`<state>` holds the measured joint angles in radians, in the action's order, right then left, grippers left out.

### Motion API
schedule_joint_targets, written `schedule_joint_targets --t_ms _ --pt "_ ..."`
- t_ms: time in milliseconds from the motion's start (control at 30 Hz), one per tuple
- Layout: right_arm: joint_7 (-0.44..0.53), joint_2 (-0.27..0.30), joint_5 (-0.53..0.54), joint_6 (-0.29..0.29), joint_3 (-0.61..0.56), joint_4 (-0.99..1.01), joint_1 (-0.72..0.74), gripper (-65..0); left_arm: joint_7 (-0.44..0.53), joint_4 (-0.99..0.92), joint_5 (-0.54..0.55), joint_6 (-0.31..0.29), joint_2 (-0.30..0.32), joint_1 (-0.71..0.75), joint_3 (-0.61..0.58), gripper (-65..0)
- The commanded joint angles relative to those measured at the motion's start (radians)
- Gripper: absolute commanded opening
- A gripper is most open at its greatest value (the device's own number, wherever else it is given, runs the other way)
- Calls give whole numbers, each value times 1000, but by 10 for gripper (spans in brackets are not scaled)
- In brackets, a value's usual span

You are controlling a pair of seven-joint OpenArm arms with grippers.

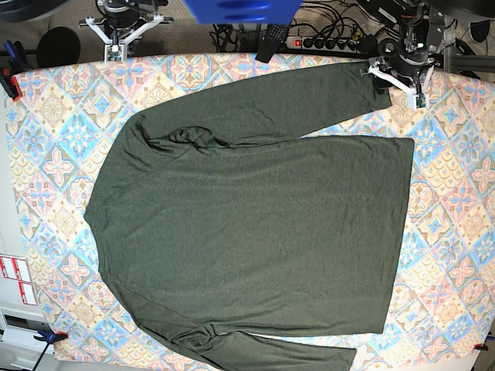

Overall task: Fold the T-shirt properly
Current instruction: 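Lower the right gripper to the opposite hem corner of the shirt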

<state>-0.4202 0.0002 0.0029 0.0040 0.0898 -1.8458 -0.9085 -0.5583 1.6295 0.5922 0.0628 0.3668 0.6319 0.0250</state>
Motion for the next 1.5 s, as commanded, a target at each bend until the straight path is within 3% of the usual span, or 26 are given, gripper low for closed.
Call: schedule_joint_targets --t_ms 0,200,600,700,833,967,1300,1467 --pt "17 2 -4 -2 3 -18 -11 -650 -88 -4 78 -67 -16 10 -41 -327" --pt "17 2 -4 -2 3 -18 -11 -650 -88 2 79 -67 -16 12 -73 -447" --pt "-27 2 -4 -2 3 -19 19 -650 -95 93 79 -67 -16 35 -86 -443" --pt "-27 2 -4 -2 3 -19 21 -650 -90 93 79 -67 -16 36 -81 -468" --pt "-27 2 -4 -2 3 -19 21 -650 -88 93 79 -67 -16 36 -76 -529" --pt "-27 2 -4 -2 3 -19 22 -650 -87 93 79 -67 -15 36 -47 -650" --pt "-65 5 -2 -2 3 -16 108 -640 -87 93 79 -67 -13 39 108 -650" --pt "-167 7 -2 -2 9 -16 184 -564 -87 159 76 -67 -12 65 160 -650"
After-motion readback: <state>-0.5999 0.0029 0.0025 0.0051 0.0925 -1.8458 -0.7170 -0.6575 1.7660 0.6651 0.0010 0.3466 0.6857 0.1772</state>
